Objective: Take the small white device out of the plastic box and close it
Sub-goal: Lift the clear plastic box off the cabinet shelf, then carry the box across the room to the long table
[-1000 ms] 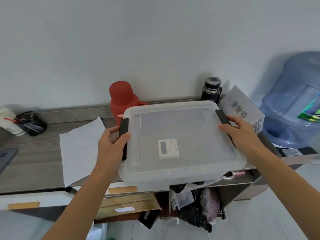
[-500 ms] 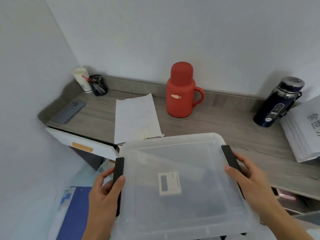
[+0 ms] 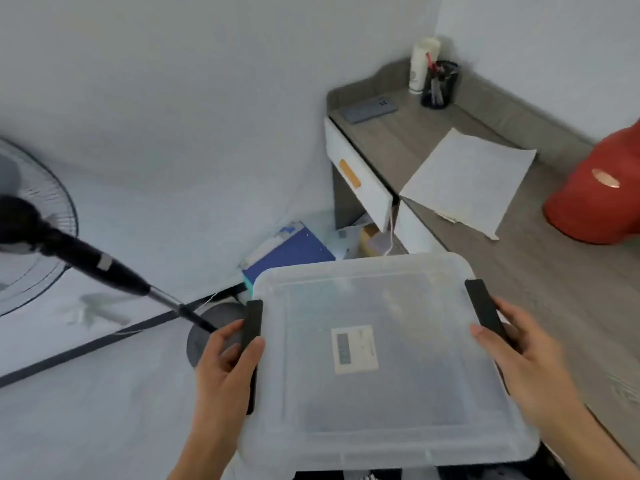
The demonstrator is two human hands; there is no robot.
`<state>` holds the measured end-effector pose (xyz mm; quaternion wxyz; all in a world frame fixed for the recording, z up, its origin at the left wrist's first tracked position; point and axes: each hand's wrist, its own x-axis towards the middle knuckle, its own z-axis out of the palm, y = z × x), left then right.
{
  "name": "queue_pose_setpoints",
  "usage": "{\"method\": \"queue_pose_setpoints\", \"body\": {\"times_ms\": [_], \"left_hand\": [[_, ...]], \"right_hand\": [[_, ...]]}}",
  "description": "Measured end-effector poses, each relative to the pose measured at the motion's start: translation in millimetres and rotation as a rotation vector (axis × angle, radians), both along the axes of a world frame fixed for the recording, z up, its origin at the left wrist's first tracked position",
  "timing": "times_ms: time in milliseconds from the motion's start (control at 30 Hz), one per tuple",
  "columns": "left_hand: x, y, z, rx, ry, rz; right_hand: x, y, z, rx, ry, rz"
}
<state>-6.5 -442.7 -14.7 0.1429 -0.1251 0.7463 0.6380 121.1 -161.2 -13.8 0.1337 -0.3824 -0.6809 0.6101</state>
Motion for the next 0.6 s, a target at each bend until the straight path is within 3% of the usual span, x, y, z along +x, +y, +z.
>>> {"method": "queue_pose_setpoints", "body": {"times_ms": [267,600], "left_hand": [[74,-149,4,-0.012,0.015,0.421],[172,-348,8,-0.073,0.039,0.797]], "right_hand": [[-52,-119,-8,0.013,0.027,0.492],[-70,-348,-12,-0.002,0.011,0.881]]}}
